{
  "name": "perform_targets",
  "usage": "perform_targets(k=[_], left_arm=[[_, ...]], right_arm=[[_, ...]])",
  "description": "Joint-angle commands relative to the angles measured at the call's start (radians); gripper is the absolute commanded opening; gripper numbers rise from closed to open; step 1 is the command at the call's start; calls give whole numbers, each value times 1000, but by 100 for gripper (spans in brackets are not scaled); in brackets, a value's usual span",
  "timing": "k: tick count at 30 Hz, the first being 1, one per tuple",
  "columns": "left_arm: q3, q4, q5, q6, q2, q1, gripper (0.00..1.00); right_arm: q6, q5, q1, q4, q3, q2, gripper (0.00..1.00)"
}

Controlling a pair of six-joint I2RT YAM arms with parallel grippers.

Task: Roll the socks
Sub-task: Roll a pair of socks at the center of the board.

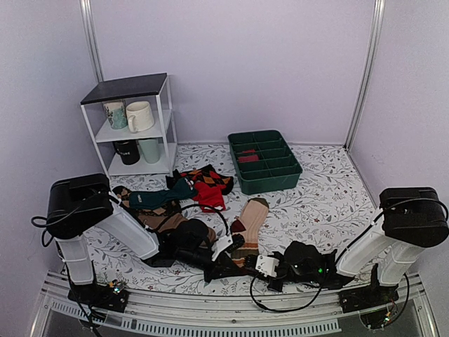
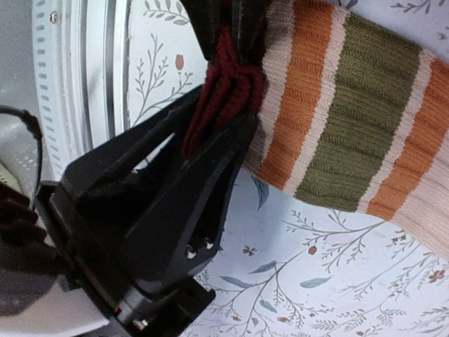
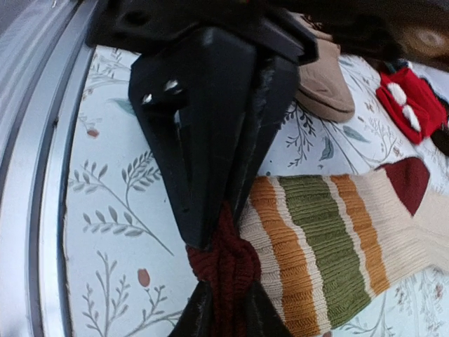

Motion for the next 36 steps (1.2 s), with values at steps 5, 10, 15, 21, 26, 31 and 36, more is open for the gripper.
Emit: perform_targets(k=[5, 10, 15, 21, 26, 31, 36], left_arm=[[-23, -172, -33, 11, 80, 2, 0], [-73, -143, -233, 84, -91, -15, 4], [-138, -94, -457, 266, -274, -79, 26], [-230, 5, -561, 438, -404, -178, 69], [-259, 20, -509, 487, -408, -223, 65], [-265, 68, -555, 576, -364, -273, 66], [-196, 35, -527, 641, -288, -283, 63]], right_arm=[[99, 1, -17, -85, 20, 31, 7], [232, -204, -112, -180, 31, 15, 6], [357, -414, -188, -320, 93, 28, 6], [511, -613, -226, -470, 166, 76, 7], [618, -689, -245, -533, 187, 121, 7], [725, -772, -272, -571, 204, 147, 7], [790, -807, -295, -626, 228, 166, 7]])
